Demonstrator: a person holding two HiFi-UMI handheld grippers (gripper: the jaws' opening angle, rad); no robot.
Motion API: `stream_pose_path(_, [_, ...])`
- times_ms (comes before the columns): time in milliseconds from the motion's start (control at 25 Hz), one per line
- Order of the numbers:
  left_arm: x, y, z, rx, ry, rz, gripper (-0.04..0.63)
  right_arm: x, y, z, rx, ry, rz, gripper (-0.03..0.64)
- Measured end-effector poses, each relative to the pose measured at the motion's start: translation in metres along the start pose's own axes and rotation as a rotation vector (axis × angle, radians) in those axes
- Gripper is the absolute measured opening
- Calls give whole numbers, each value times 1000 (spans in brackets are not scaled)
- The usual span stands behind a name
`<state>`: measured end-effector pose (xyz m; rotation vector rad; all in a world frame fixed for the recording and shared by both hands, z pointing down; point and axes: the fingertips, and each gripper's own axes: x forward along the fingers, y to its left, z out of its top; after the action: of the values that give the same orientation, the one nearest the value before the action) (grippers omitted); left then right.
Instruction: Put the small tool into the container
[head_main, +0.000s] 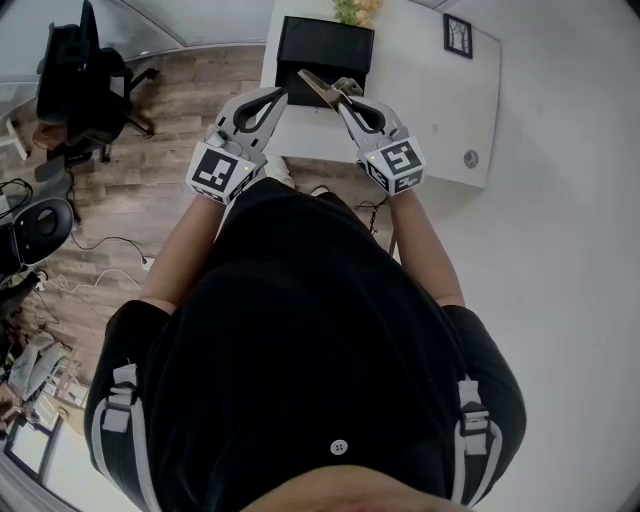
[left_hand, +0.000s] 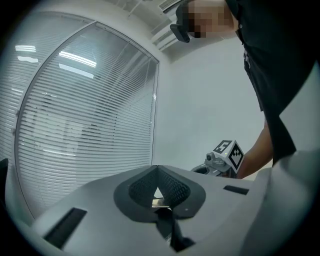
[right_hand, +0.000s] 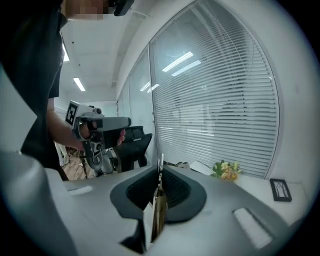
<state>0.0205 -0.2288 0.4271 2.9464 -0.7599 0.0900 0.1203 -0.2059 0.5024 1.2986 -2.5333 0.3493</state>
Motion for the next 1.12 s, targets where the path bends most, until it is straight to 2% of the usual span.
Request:
stream_pose_path(280, [11,27,-20,-27,28,-50,8,40,-14,-40,-9,129,-12,37])
stream_pose_path(440, [17,35,-22,-41,15,-56,8,59,-19,-60,-22,194,2,37])
stream_pose_path(600, [20,39,-34,-57,48,-44,8,75,-26,-78,-33,250,29,38])
stream_pose_path(1120, [37,53,-39,-66,40,62,8,111,-47,-128,-41,390,127,38])
